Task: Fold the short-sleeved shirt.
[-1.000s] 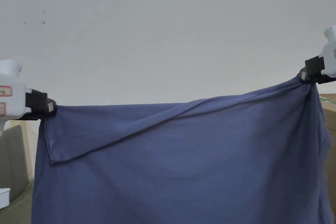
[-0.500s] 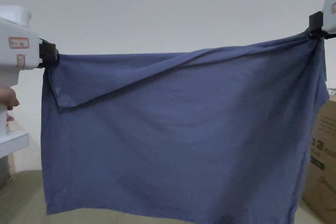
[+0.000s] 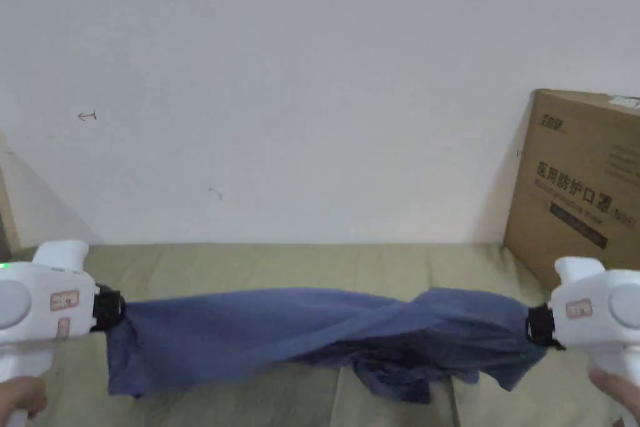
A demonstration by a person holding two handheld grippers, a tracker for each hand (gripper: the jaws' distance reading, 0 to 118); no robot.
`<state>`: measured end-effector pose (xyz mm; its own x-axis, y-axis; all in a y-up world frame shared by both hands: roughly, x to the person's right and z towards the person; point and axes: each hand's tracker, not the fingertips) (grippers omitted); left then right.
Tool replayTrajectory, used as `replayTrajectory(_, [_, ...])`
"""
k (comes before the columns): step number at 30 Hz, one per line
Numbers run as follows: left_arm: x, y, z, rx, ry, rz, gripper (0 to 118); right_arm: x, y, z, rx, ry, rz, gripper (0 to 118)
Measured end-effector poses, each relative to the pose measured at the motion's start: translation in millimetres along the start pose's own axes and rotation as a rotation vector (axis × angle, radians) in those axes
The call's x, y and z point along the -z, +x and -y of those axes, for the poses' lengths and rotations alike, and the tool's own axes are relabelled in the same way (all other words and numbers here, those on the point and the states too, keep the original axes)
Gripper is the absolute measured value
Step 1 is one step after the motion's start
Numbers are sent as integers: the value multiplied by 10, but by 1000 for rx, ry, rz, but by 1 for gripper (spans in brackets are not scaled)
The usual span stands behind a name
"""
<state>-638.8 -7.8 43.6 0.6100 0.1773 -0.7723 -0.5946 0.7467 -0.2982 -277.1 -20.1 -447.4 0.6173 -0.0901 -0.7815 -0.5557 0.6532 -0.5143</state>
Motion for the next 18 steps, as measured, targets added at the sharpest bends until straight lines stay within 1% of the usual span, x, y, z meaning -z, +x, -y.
replayTrajectory(1, [132, -117, 349, -16, -88, 0, 1, 156, 37, 378, -25, -85, 8, 3])
replayTrajectory(3, [208, -278, 908, -18, -200, 0, 1, 326, 158, 985, -55, -193, 0, 3])
replayTrajectory(5, [160, -385, 1426, -10, -299, -1, 1, 344, 273, 1455, -36, -289, -47, 3])
replayTrajectory(7, [40, -505, 1771, -37, -346, 20, 1, 144, 357, 1842, -25, -326, -46, 3])
replayTrajectory(8, [-37, -547, 1889, -48, -362, 23, 1, 84, 404, 1973, -24, -325, -37, 3])
replayTrajectory(9, [-280, -402, 2034, -56, -367, 29, 1, 5, 464, 2087, -17, -330, -50, 3])
replayTrajectory(11, [-480, -434, 2240, -66, -388, 43, 1, -149, 579, 2287, 46, -349, -95, 3])
replayTrajectory(12, [-582, -435, 2336, -67, -405, 44, 1, -230, 611, 2372, 68, -358, -96, 3])
replayTrajectory(13, [-737, -368, 2407, -64, -423, 49, 1, -321, 627, 2445, 74, -369, -107, 3])
replayTrajectory(15, [-950, -325, 2511, -52, -431, 64, 1, -487, 628, 2560, 54, -380, -108, 3])
replayTrajectory(18, [-1252, -346, 2522, -39, -389, 73, 1, -718, 616, 2701, -9, -396, -104, 3])
